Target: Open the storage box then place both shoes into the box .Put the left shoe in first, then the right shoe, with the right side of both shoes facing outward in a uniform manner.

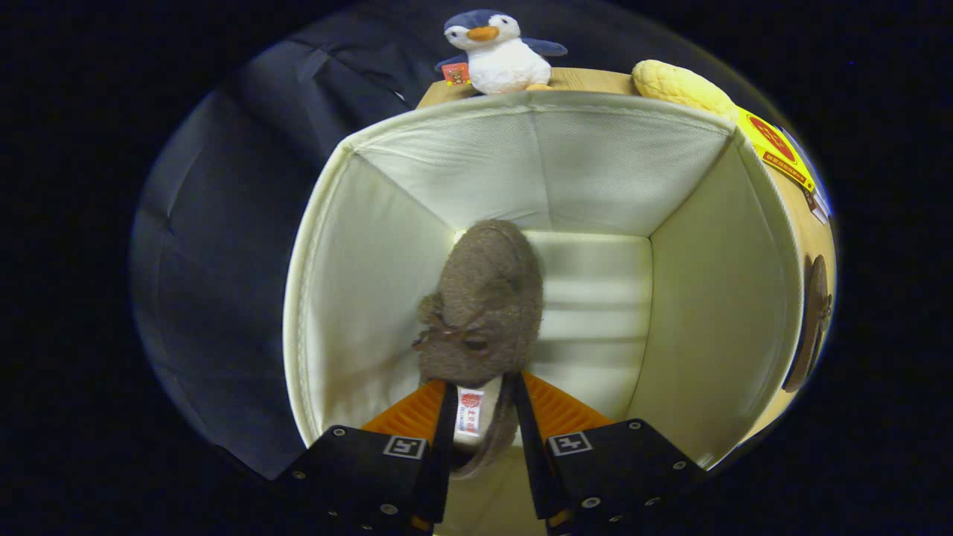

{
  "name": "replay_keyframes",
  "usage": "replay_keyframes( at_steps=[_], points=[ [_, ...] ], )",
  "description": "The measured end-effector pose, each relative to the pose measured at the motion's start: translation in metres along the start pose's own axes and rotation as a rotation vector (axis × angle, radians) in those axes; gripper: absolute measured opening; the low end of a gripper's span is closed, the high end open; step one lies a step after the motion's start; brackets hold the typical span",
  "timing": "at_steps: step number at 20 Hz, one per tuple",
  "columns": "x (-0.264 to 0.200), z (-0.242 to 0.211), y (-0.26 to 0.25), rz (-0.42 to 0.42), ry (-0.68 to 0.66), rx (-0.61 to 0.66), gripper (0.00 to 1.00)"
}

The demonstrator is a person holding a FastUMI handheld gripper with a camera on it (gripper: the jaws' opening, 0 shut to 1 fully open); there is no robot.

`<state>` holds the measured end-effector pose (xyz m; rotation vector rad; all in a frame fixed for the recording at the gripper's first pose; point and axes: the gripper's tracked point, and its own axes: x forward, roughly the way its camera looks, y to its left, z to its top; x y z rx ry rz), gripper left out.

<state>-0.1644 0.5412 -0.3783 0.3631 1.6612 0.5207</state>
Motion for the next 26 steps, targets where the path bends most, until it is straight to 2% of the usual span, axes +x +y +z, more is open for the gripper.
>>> replay_keyframes(
  at_steps=[3, 4, 7, 9, 13, 17, 20, 26],
  points=[
    [-0.029, 0.004, 0.017, 0.116, -0.025, -0.01, 0.65],
    [-0.041, 0.006, 0.017, 0.133, -0.044, -0.026, 0.69],
    [-0.082, 0.018, 0.013, 0.18, -0.136, -0.069, 0.92],
    [-0.109, 0.021, -0.001, 0.199, -0.198, -0.098, 0.97],
    [-0.153, 0.02, -0.063, 0.172, -0.283, -0.099, 0.98],
    [-0.192, 0.019, -0.149, 0.103, -0.355, -0.065, 0.98],
    [-0.204, 0.009, -0.225, 0.035, -0.387, -0.033, 0.99],
    [-0.219, -0.031, -0.347, -0.086, -0.356, 0.051, 0.98]
  ],
)
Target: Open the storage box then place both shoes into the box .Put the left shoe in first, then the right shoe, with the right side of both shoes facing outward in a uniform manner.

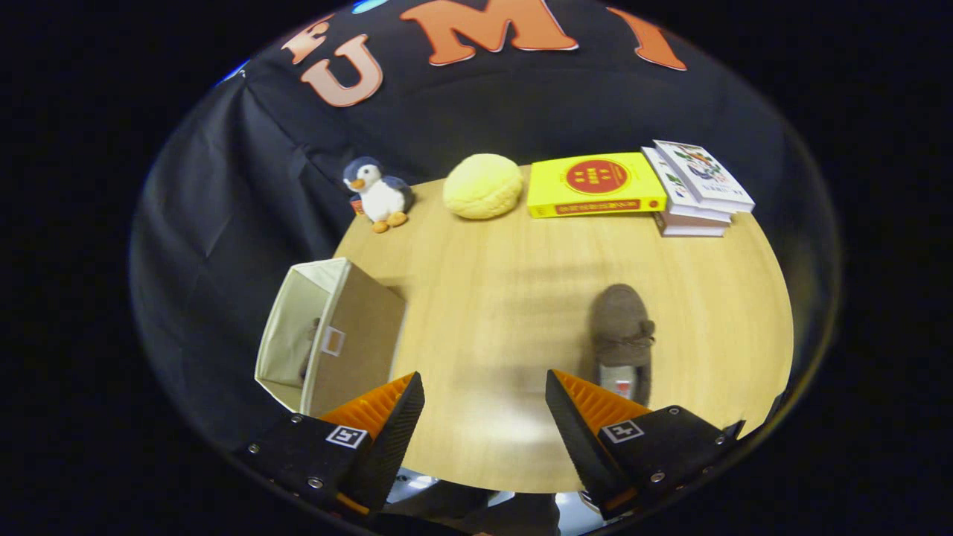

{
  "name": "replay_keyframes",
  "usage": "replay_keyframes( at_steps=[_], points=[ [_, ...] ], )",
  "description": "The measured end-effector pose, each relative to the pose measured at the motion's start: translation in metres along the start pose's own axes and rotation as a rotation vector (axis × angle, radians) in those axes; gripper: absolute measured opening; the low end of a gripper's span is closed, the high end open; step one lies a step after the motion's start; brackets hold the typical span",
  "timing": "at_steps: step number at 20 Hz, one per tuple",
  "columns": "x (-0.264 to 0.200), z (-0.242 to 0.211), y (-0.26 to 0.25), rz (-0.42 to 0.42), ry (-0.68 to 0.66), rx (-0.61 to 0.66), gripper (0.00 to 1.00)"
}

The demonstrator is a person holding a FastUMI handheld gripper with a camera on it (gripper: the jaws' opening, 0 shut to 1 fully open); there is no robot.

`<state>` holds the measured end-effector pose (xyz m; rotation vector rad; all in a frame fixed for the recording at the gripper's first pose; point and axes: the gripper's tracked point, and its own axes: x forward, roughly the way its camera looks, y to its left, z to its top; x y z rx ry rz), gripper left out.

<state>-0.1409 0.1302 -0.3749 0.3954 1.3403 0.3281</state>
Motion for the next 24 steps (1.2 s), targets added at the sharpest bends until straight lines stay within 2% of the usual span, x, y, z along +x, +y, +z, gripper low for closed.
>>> replay_keyframes(
  at_steps=[6, 8, 11, 14, 18, 19, 21, 24],
  points=[
    [0.025, -0.031, -0.109, -0.157, 0.052, 0.009, 0.92],
    [0.044, -0.039, -0.124, -0.167, 0.079, 0.045, 0.85],
    [0.071, -0.036, -0.145, -0.189, 0.074, 0.042, 0.69],
    [0.097, -0.03, -0.152, -0.198, 0.051, 0.065, 0.55],
    [0.117, -0.033, -0.16, -0.255, 0.044, 0.065, 0.26],
    [0.116, -0.031, -0.16, -0.269, 0.037, 0.068, 0.14],
    [0.114, -0.028, -0.143, -0.217, 0.031, 0.12, 0.06],
    [0.096, -0.014, -0.103, -0.146, 0.008, 0.151, 0.04]
  ],
)
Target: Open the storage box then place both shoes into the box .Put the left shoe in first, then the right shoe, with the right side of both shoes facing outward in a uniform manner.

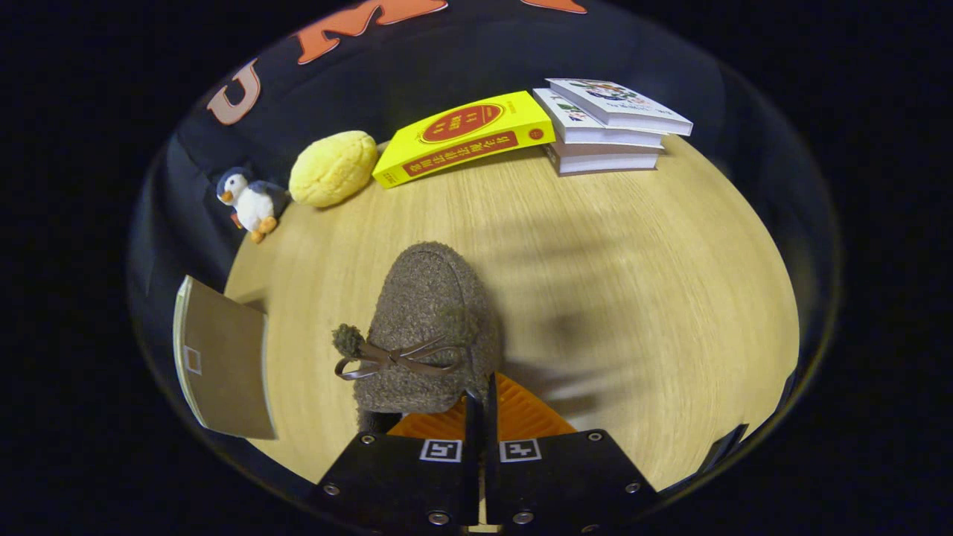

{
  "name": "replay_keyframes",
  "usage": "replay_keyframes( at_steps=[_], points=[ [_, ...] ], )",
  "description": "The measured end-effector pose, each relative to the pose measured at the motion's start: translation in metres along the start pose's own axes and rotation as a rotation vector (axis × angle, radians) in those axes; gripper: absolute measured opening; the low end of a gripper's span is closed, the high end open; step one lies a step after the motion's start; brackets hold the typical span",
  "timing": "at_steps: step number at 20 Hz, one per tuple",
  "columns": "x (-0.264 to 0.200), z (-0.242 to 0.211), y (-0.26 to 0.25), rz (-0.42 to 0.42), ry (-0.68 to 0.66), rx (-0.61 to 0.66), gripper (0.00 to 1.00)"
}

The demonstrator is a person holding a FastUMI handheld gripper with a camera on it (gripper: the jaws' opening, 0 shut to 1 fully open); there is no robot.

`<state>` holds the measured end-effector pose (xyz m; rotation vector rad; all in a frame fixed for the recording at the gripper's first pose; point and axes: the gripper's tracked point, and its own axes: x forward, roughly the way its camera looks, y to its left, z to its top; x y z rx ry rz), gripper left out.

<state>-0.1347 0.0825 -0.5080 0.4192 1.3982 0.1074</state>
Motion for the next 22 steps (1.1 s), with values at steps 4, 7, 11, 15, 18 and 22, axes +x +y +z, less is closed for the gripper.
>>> replay_keyframes(
  at_steps=[4, 7, 11, 15, 18, 22],
  points=[
    [-0.038, 0.018, 0.059, 0.046, -0.037, -0.05, 0.04],
    [-0.06, 0.023, 0.108, 0.099, -0.038, -0.038, 0.04],
    [-0.088, 0.033, 0.176, 0.167, -0.047, -0.041, 0.04],
    [-0.1, 0.034, 0.246, 0.214, -0.049, -0.069, 0.04],
    [-0.099, 0.025, 0.297, 0.243, -0.034, -0.085, 0.04],
    [-0.091, 0.008, 0.35, 0.266, 0.0, -0.105, 0.04]
  ],
)
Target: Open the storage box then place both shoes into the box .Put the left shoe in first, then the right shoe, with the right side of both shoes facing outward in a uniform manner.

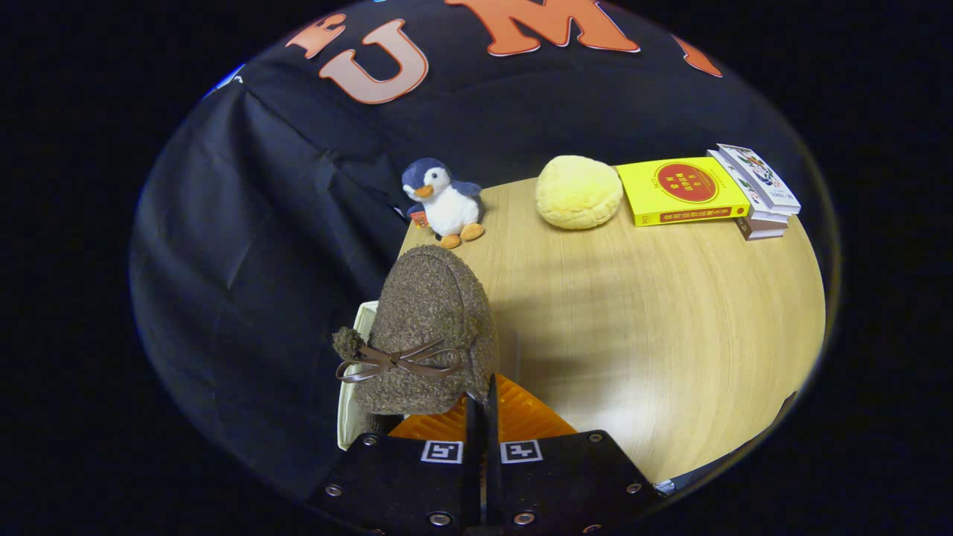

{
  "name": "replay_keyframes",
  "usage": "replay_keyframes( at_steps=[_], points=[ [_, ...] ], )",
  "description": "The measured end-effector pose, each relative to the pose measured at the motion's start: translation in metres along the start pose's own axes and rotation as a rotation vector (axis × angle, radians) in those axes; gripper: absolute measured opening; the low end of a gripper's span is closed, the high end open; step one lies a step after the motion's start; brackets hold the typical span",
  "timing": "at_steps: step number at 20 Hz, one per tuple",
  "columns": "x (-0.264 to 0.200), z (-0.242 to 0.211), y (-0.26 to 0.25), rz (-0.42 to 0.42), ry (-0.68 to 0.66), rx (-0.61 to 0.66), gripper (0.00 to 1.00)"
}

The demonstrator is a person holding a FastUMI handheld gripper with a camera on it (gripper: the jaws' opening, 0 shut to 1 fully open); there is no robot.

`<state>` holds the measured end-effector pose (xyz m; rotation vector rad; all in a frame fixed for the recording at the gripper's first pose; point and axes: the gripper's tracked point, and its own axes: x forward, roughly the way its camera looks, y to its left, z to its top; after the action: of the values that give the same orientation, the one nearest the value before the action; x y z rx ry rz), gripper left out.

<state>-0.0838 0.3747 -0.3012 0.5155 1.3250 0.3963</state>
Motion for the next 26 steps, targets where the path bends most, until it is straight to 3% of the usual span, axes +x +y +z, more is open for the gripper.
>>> replay_keyframes(
  at_steps=[10, 15, 19, 26],
  points=[
    [0.049, -0.046, 0.029, -0.045, 0.073, 0.024, 0.06],
    [0.027, -0.032, 0.042, 0.035, 0.009, 0.026, 0.39],
    [-0.009, -0.013, 0.037, 0.083, -0.083, -0.038, 0.59],
    [-0.087, 0.023, -0.018, 0.086, -0.285, -0.149, 0.8]
  ],
)
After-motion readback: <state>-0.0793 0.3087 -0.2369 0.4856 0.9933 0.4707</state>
